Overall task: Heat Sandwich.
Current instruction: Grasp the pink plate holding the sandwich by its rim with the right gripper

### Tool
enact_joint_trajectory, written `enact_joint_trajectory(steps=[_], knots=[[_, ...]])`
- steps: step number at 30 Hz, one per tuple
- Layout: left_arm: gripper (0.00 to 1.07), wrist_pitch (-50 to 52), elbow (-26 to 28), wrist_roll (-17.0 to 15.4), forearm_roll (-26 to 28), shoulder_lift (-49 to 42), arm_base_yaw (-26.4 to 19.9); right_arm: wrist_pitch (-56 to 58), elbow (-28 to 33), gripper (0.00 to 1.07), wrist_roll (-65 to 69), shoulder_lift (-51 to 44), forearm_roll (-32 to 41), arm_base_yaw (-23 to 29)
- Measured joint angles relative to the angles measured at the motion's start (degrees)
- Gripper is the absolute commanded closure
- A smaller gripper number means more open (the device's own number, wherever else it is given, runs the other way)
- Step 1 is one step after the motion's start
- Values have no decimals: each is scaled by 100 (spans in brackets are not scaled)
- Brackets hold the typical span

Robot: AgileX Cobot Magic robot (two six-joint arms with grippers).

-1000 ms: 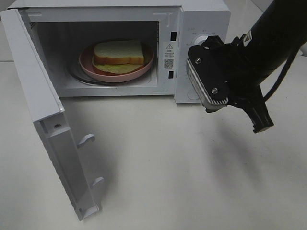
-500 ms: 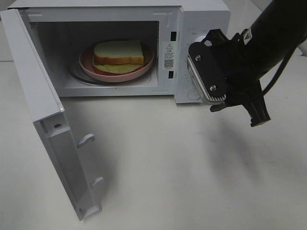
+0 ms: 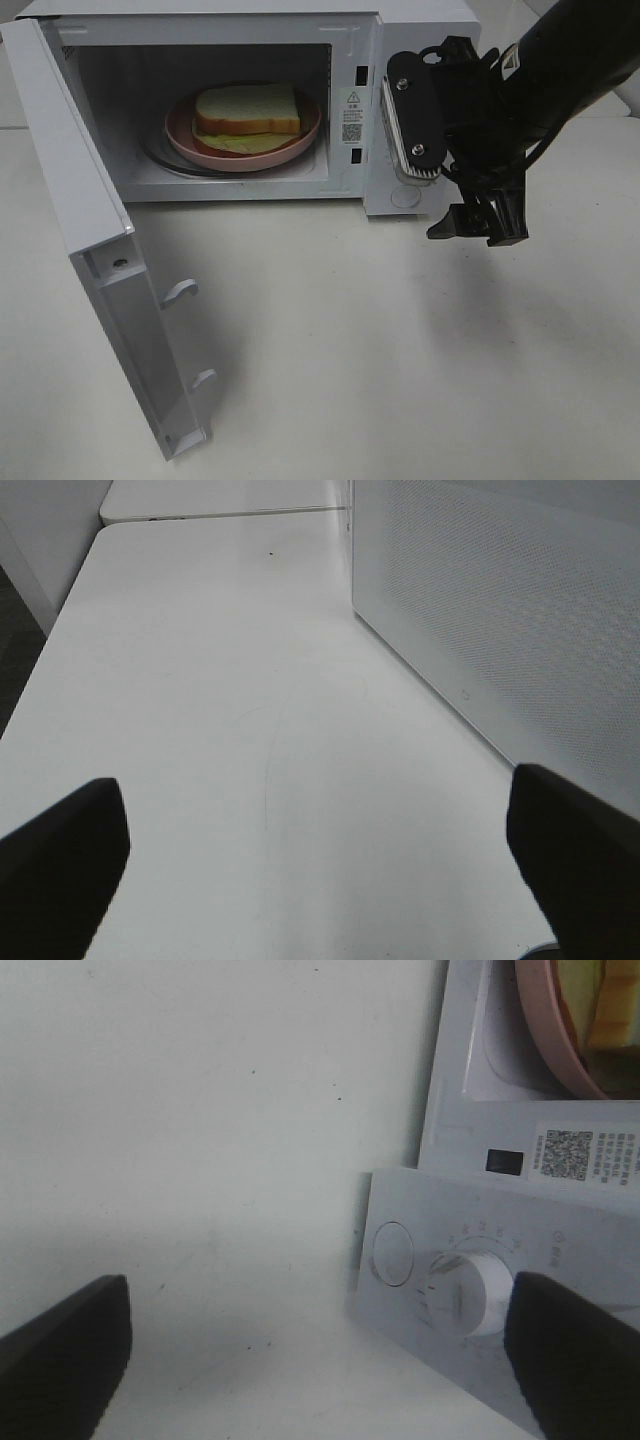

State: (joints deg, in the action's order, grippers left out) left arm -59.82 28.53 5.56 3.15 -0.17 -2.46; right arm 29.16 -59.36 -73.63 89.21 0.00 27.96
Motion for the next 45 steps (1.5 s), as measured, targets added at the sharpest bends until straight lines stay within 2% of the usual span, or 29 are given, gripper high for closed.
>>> enact_joint_trajectory(steps=[8,20,33,45], knots=[[10,0,0,0,0,0,0,-46,-229,13,109,46,-120,206],[10,0,0,0,0,0,0,-63,-951,16,264,877,-229,625],[10,0,0,0,0,0,0,-172,-1679,18,327,1633,-252,670],[10,0,0,0,0,0,0,-201,-2590,20,710,2538,-269,728]])
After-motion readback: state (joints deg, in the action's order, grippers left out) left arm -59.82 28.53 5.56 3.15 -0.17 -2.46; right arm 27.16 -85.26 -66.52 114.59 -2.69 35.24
